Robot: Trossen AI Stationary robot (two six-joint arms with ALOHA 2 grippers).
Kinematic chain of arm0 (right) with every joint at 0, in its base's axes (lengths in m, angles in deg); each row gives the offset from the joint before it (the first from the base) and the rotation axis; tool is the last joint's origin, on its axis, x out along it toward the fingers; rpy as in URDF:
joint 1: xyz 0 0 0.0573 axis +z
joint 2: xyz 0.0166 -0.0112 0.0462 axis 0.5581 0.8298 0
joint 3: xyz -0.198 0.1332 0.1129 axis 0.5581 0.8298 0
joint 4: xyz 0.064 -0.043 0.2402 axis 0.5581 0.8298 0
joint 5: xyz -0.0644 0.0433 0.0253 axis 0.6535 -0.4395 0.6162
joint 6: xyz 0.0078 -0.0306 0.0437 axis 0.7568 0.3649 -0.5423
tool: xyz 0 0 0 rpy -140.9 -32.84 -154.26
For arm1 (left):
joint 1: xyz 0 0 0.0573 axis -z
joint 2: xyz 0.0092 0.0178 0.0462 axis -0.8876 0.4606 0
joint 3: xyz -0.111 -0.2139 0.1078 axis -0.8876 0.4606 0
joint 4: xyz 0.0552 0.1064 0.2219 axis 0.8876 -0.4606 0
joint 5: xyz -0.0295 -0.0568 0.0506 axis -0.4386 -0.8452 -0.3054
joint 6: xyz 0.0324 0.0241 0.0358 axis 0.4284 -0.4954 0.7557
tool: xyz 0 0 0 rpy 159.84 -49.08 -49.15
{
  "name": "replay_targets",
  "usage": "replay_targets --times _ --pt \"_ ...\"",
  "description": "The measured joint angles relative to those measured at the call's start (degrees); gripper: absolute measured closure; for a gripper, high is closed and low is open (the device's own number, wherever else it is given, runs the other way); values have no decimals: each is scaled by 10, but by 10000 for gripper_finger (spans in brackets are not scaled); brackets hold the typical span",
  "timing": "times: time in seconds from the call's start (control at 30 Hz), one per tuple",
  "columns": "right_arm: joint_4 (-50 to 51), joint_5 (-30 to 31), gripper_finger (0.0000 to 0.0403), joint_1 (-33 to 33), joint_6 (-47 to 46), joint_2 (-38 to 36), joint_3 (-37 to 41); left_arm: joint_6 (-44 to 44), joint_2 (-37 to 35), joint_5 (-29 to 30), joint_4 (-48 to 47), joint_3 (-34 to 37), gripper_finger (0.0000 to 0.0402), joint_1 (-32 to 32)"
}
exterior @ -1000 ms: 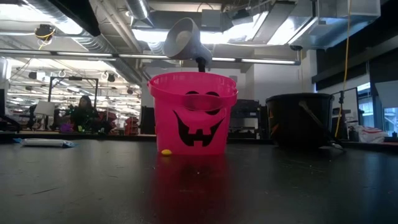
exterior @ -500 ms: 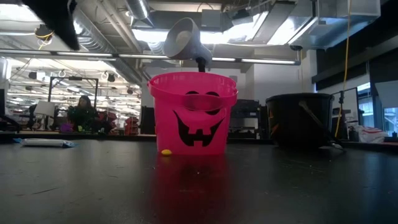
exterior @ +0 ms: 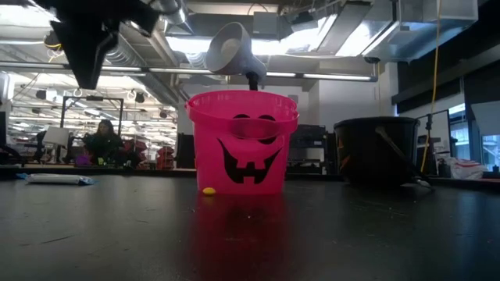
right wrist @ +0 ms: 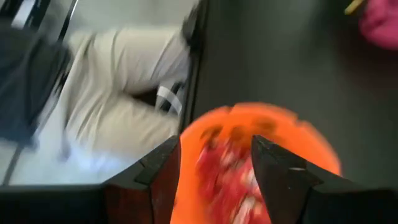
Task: Sort candy
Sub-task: Put the white chocolate bar into the black bucket
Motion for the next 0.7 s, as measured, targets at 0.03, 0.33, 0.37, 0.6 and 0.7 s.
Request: replay_targets --times 0.03,0.33,0.37,0.6,0.7 --pt "-7 25 210 0 0 2 0 18 0 -8 0 0 213 -13" --pt "-13 232 210 -1 32 14 0 149 -11 -70 62 60 213 -112" --pt "-9 249 210 -2 40 15 0 157 -17 -77 71 79 213 -119" --pt "-3 282 210 -25 117 34 0 147 -119 -107 214 223 213 -155" --pt "-3 282 210 -43 146 40 0 120 -158 -110 236 271 213 -159"
